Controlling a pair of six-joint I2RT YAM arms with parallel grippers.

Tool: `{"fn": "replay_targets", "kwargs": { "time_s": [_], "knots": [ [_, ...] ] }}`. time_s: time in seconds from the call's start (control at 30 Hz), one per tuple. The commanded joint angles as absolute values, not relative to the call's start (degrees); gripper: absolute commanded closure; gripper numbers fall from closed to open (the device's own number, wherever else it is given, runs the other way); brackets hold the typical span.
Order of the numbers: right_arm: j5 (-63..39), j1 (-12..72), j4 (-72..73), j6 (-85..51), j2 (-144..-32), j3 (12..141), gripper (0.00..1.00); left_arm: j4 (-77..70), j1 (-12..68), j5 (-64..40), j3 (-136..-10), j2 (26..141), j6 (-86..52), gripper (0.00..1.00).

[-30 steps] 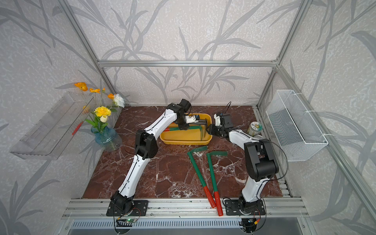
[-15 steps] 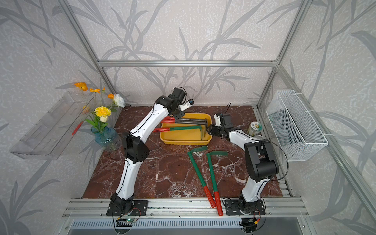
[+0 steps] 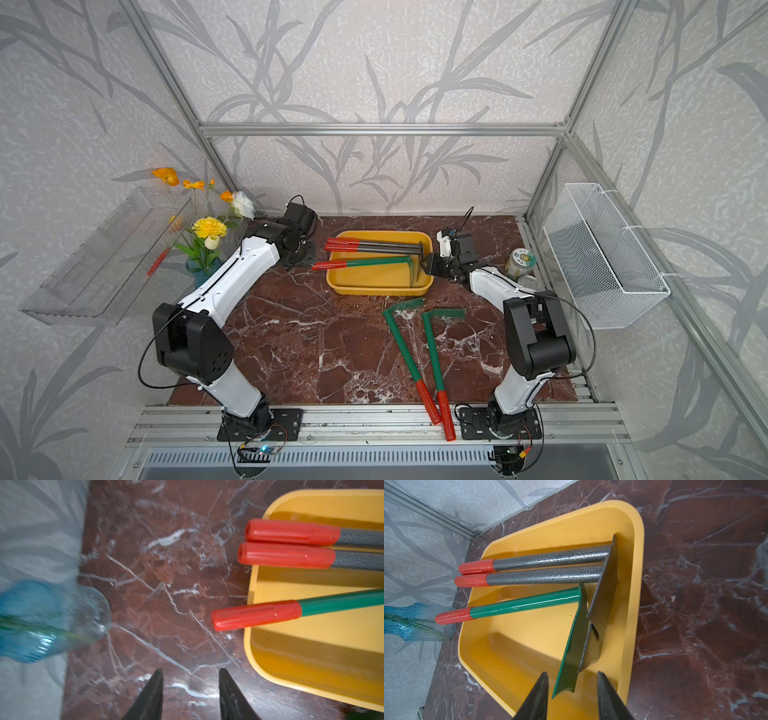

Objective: Put the small hoe into the storage box
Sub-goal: Place the hoe in the storage box.

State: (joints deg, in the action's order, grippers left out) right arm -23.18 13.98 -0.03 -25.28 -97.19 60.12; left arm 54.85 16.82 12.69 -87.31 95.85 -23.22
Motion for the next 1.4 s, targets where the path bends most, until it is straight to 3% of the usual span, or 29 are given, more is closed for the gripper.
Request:
{"fn": "replay_targets", "kwargs": {
  "time_s": [0.0, 0.37, 0.73, 1.37],
  "knots": [
    [-23.2, 15.0, 0.3, -25.1, -96.0, 59.3, 0.61, 51.5, 17.4, 5.6, -82.7, 94.0, -36.8, 0.57],
    [-21.8, 15.1, -0.3, -24.4, -94.5, 57.6, 0.61, 48.0, 14.5, 11.4, -84.0, 98.2, -38.5, 0.55],
    [-22.0, 15.1, -0.3, -24.6, -95.4, 58.0, 0.6, 41.1, 11.8, 3.1, -85.0, 103.5, -27.2, 0.55],
    [-21.7, 15.3, -0.7, -24.5, -96.0, 58.4, 0.61, 35.5, 11.5, -8.7, -89.0, 109.3, -22.8, 0.56]
  ]
}}
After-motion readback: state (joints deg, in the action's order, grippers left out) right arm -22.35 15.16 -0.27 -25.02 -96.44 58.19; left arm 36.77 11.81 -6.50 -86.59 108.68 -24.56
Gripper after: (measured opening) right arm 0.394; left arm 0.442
